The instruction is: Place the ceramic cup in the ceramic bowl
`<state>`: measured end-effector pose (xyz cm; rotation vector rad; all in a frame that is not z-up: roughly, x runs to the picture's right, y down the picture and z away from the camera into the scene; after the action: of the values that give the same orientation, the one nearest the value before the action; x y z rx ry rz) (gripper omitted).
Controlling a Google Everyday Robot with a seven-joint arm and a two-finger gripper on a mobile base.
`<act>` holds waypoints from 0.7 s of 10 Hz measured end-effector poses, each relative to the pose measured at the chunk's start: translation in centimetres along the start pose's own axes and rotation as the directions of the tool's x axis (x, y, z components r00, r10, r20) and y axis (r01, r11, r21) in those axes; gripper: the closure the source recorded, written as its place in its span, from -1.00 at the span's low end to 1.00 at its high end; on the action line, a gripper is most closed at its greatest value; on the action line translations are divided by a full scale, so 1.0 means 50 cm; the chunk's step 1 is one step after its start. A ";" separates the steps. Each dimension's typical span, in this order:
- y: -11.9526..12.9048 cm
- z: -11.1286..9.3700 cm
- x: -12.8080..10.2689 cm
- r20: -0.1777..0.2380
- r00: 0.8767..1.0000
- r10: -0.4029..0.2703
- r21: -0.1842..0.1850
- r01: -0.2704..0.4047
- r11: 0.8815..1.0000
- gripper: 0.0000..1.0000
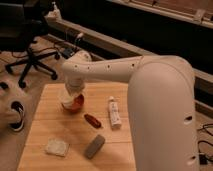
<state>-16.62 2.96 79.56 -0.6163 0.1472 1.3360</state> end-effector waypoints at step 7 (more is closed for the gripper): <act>-0.050 0.080 -0.011 -0.053 0.998 0.023 0.034 -0.022 0.999 0.44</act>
<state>-15.38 4.24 83.98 -0.6236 0.2205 1.3367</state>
